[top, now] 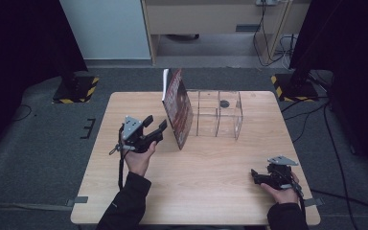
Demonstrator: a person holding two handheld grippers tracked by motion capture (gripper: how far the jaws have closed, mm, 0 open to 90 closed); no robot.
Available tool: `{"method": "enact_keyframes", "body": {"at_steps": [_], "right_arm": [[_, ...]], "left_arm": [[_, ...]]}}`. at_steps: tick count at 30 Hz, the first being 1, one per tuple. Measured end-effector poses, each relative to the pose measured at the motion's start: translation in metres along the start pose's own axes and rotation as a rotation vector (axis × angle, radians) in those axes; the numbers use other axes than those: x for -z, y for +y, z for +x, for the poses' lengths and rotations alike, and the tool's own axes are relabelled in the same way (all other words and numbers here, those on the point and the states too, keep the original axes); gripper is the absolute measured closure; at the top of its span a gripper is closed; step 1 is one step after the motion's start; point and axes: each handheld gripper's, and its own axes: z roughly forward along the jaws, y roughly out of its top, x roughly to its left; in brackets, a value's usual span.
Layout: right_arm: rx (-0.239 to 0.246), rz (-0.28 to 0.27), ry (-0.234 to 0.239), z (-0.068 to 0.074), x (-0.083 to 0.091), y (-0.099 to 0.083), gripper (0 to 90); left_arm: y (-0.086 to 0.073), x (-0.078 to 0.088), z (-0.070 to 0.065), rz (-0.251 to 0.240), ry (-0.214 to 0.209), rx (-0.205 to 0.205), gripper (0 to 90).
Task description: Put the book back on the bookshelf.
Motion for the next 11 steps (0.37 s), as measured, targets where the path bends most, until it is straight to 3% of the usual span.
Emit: {"method": "enact_keyframes", "body": {"at_steps": [6,11], "right_arm": [[0.003,0.002,0.000,0.000,0.000,0.000,8.6],[-0.002,0.004,0.000,0.000,0.000,0.000,8.6]], "left_arm": [[-0.023,0.023,0.016,0.098,0.024,0.021,33.0],[-0.045,0.038,0.030,0.186,0.053,0.006,29.7]]}}
